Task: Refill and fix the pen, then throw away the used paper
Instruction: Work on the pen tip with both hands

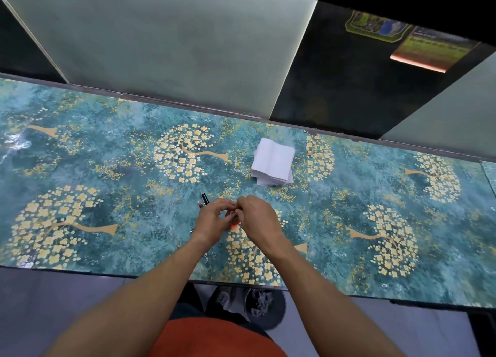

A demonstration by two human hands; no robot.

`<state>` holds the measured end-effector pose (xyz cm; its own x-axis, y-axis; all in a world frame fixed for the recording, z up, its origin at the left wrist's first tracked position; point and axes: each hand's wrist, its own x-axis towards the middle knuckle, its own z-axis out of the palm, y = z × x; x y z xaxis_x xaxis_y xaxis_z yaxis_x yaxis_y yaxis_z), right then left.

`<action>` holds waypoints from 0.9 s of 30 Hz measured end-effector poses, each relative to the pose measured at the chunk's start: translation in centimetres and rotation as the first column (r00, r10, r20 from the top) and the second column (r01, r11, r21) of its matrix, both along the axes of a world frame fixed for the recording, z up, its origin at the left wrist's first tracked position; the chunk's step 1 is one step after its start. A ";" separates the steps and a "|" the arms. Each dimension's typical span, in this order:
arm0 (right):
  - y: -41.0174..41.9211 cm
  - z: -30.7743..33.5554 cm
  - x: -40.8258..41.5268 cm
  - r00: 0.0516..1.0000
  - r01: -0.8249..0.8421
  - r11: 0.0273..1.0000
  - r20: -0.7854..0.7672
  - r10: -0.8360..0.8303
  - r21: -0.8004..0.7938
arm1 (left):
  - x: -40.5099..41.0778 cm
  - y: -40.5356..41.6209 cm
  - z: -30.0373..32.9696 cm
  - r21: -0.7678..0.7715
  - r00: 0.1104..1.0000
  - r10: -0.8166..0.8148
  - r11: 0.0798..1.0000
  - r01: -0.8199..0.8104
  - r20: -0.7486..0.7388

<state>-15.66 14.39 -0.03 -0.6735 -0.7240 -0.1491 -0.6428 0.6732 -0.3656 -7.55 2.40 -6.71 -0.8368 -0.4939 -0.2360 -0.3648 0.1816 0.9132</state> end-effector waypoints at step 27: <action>-2.0 0.2 0.8 0.976 0.215 0.952 -0.080 -0.202 0.219 | -0.8 -2.4 0.5 0.076 0.975 -0.224 0.972 0.223 -0.003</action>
